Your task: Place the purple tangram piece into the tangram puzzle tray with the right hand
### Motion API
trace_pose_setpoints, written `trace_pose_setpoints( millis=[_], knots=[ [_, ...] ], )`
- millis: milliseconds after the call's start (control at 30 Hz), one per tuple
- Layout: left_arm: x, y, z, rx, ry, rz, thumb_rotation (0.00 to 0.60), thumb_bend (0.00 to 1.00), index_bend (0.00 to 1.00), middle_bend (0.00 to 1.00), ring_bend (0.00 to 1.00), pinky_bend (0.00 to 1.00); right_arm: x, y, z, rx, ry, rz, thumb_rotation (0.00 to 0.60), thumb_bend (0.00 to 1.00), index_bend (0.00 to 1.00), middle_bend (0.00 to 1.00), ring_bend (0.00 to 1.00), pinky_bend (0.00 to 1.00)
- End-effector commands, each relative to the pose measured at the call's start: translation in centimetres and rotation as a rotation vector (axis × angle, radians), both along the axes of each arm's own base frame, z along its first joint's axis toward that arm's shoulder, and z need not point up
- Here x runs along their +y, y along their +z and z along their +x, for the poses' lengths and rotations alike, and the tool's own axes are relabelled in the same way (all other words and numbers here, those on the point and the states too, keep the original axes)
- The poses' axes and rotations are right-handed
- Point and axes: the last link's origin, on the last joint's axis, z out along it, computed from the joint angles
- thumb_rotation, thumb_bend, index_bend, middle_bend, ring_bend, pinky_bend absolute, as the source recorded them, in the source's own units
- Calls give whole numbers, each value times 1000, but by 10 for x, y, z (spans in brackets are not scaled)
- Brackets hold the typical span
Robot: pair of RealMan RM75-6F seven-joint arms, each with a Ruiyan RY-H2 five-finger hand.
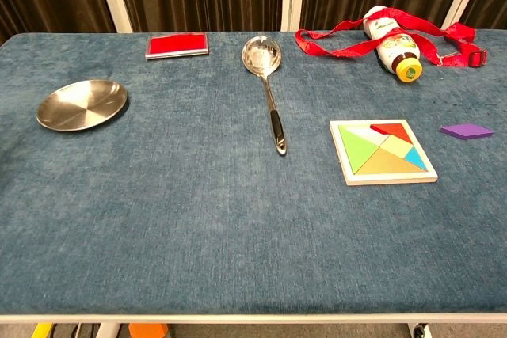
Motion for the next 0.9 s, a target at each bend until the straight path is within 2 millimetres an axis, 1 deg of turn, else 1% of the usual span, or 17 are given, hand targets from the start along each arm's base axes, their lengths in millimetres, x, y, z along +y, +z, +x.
trace_pose_setpoints(
  millis=[33, 167, 333, 467, 667, 900],
  knots=[
    [0, -1, -1, 1, 3, -4, 600, 0, 85, 35, 0, 114, -34, -7, 6, 67, 15, 67, 600, 225, 0, 0, 0, 0],
    [0, -1, -3, -2, 13, -8, 600, 0, 87, 35, 0, 114, -52, -25, 5, 123, 26, 140, 600, 248, 0, 0, 0, 0],
    [0, -2, -6, -1, 21, -13, 600, 0, 92, 35, 0, 115, -64, -46, 4, 110, 13, 201, 600, 256, 0, 0, 0, 0],
    [0, -3, -6, -1, 21, -22, 600, 0, 94, 35, 0, 115, -69, -58, 4, 67, 0, 226, 600, 257, 0, 0, 0, 0],
    [0, -5, -6, 4, 28, -39, 600, 0, 94, 35, 0, 114, -71, -71, 4, 54, 3, 250, 600, 255, 0, 0, 0, 0],
    [1, -5, -7, 7, 38, -40, 600, 0, 94, 35, 0, 115, -73, -79, 1, 44, -6, 263, 600, 255, 2, 0, 0, 0]
  ],
)
